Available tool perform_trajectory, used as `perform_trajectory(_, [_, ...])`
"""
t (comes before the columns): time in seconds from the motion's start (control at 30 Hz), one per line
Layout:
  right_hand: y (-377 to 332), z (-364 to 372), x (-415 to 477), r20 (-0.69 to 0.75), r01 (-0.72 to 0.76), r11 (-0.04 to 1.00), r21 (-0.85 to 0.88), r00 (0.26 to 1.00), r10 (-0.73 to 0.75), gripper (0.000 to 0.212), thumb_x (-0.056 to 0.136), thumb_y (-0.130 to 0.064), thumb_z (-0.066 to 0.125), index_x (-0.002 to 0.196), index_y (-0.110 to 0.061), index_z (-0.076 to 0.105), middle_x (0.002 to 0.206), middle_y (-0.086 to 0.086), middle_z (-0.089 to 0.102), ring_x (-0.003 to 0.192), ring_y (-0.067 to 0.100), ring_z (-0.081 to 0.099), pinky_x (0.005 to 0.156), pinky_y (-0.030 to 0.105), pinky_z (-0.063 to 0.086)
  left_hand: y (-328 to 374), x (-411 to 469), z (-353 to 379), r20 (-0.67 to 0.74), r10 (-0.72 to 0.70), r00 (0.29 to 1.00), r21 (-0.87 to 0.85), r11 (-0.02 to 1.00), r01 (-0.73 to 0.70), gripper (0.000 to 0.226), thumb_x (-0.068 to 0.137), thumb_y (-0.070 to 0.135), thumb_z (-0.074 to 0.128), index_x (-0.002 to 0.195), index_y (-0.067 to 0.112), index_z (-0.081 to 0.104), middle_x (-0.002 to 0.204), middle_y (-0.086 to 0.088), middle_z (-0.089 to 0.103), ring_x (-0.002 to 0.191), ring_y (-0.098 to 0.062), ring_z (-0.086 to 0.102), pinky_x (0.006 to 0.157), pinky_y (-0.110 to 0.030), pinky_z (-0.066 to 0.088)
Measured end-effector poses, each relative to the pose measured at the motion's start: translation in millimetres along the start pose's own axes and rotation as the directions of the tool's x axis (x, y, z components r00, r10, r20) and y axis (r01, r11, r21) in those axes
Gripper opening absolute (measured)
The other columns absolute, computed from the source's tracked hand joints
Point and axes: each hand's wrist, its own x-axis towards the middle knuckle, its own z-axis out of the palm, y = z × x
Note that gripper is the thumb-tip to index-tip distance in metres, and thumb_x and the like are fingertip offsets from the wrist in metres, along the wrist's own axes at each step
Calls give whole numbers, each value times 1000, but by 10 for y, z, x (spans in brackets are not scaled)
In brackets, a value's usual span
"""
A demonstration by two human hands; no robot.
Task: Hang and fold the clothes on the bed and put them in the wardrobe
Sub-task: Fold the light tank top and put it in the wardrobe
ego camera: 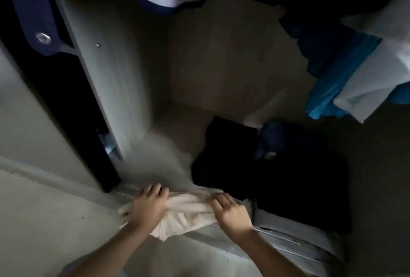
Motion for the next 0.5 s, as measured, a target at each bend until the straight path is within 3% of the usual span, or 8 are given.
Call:
perform_trajectory(0.13, [501,-237,317,-185,22,995,-99,982,-40,31,72,-20,44,84,-15,73,82,1,68,71,20,67,51,20,50,75,639,-201,-223,60,973,37,998,-53,25,57,18,41,59,12,65,56,-5,56,51,-26,60,44,-25,45])
perform_trajectory(0.23, [956,-565,670,-358,-147,968,-205,931,66,29,71,-15,48,87,-9,72,84,13,67,77,29,68,64,29,54,305,1280,-514,-272,52,961,56,998,-38,33,67,17,43,81,12,72,70,-7,63,66,-26,63,53,-27,49])
perform_trajectory(0.27, [1103,-649,775,-312,-236,943,-233,937,157,34,72,-14,54,102,-7,69,100,21,66,95,36,65,79,38,53,378,1500,-583,-209,25,978,70,997,-10,38,74,17,47,106,13,68,91,-10,64,86,-27,62,67,-32,51])
perform_trajectory(0.3, [1207,-703,820,-143,-307,908,-284,950,277,49,77,-14,58,126,-9,57,127,27,53,121,41,50,98,49,42,453,1652,-546,-84,14,996,62,998,-9,53,81,22,53,133,16,49,122,-13,55,112,-30,53,87,-38,47])
perform_trajectory(0.33, [1278,-707,811,92,-331,876,-351,919,384,66,84,-21,59,145,-14,33,148,26,27,139,40,24,110,55,22,524,1728,-472,110,30,993,15,999,-32,73,85,31,58,148,19,22,146,-15,32,133,-32,32,104,-43,33])
perform_trajectory(0.37, [1312,-657,743,302,-315,857,-408,839,452,79,88,-31,57,151,-17,11,155,23,3,144,38,1,112,58,7,599,1722,-396,307,52,950,-23,999,-47,90,84,43,60,150,21,3,156,-15,8,142,-34,12,111,-47,19])
perform_trajectory(0.4, [1309,-577,640,446,-279,852,-444,756,480,85,90,-39,55,151,-19,0,155,21,-10,143,37,-10,111,59,0,658,1648,-306,439,61,896,-45,998,-46,99,82,52,59,150,23,-6,157,-14,-7,143,-34,-2,113,-49,10])
perform_trajectory(0.5, [1187,-271,291,600,-197,893,-405,679,422,77,92,-45,49,151,-23,4,156,18,-13,143,36,-12,112,57,1,771,1265,29,555,83,827,-90,995,-39,95,84,54,55,149,25,-7,156,-15,-14,143,-34,-8,113,-50,8])
